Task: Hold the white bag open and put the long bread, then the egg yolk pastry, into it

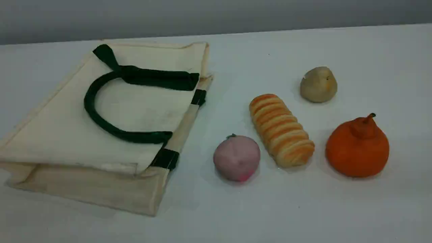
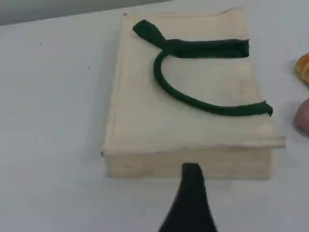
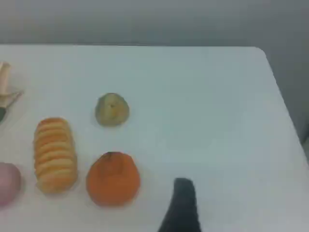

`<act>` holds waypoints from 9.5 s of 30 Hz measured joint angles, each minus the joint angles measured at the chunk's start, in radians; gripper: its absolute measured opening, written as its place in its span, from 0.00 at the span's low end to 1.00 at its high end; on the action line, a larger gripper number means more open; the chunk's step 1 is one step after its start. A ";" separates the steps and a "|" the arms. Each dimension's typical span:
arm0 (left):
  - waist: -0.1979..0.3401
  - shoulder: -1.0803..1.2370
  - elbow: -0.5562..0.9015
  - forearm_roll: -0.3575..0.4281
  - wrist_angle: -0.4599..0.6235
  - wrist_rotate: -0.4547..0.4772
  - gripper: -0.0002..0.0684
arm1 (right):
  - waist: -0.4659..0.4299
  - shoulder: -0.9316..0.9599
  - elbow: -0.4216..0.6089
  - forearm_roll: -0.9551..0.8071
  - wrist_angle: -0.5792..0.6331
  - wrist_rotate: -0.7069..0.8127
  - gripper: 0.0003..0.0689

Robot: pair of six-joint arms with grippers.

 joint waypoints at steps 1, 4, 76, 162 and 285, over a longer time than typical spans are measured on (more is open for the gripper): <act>0.000 0.000 0.000 0.000 0.000 0.000 0.79 | 0.000 0.000 0.000 0.000 0.000 0.000 0.80; 0.000 0.000 0.000 0.000 0.000 0.000 0.79 | 0.000 0.000 0.000 0.000 0.000 0.000 0.80; -0.107 0.545 -0.303 0.104 -0.255 -0.175 0.74 | 0.132 0.444 -0.412 0.029 -0.151 0.046 0.79; -0.174 2.123 -0.729 0.122 -0.562 -0.165 0.48 | 0.129 1.232 -0.521 0.007 -0.308 0.045 0.79; -0.172 1.672 -1.385 -0.184 0.117 0.464 0.12 | 0.527 2.079 -0.545 0.448 -0.736 -0.251 0.79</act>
